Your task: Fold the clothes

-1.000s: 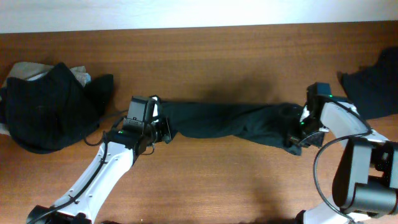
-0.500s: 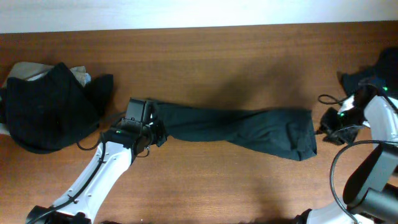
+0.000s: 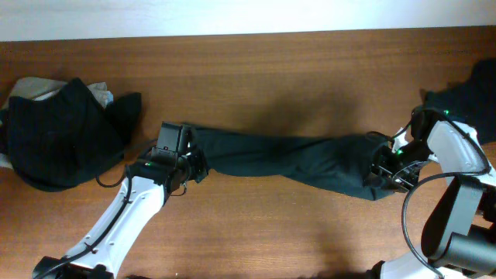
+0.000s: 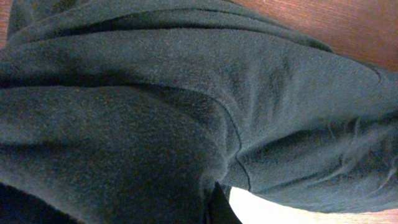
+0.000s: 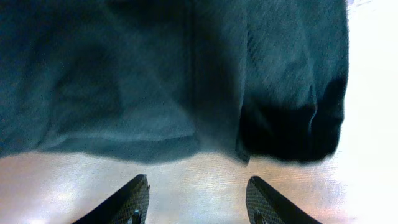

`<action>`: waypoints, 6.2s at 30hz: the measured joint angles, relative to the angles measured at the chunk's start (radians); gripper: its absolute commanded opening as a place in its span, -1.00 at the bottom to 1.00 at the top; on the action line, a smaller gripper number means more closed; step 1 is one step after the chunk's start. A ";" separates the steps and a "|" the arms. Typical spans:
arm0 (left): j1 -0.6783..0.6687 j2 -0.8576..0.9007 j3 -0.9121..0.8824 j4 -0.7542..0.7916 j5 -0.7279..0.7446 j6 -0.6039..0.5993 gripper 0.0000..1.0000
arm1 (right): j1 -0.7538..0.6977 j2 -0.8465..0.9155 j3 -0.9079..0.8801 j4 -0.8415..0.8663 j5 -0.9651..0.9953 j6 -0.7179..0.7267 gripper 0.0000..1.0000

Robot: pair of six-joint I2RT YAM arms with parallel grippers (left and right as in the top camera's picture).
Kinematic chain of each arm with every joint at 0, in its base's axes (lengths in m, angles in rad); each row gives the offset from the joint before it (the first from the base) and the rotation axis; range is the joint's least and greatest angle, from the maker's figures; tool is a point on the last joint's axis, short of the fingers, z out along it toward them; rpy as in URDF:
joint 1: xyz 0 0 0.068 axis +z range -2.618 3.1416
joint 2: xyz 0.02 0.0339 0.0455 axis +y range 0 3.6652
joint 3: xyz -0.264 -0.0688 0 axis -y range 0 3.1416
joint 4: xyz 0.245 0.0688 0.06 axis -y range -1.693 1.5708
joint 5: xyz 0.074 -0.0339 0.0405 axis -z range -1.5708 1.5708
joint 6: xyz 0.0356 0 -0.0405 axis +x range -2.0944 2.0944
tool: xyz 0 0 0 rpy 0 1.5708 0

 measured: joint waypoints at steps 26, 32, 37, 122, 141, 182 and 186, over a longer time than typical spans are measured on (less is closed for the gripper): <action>0.000 0.000 0.000 -0.005 -0.003 0.000 -0.99 | 0.007 0.000 -0.049 0.105 0.036 0.043 -0.64; 0.000 0.000 0.000 -0.020 -0.004 0.000 -0.99 | 0.055 0.000 -0.052 0.118 0.034 0.043 -0.93; 0.000 0.000 0.000 -0.037 0.014 0.040 -0.99 | 0.049 0.000 -0.025 0.091 0.033 0.040 -0.92; 0.330 0.471 1.547 -0.471 0.456 0.208 -1.00 | -0.031 0.288 1.672 -0.328 0.138 0.016 -0.92; -0.011 0.798 1.033 -1.162 0.345 0.494 -0.38 | -0.238 0.360 0.904 -0.433 0.522 0.105 -0.92; 0.237 0.447 1.546 -1.114 0.318 0.527 -1.00 | -0.243 0.122 1.154 -0.413 0.080 -0.032 -0.92; 0.312 0.291 1.714 -1.084 0.318 0.528 -0.99 | -0.243 -0.035 1.393 -0.420 0.040 -0.038 -0.92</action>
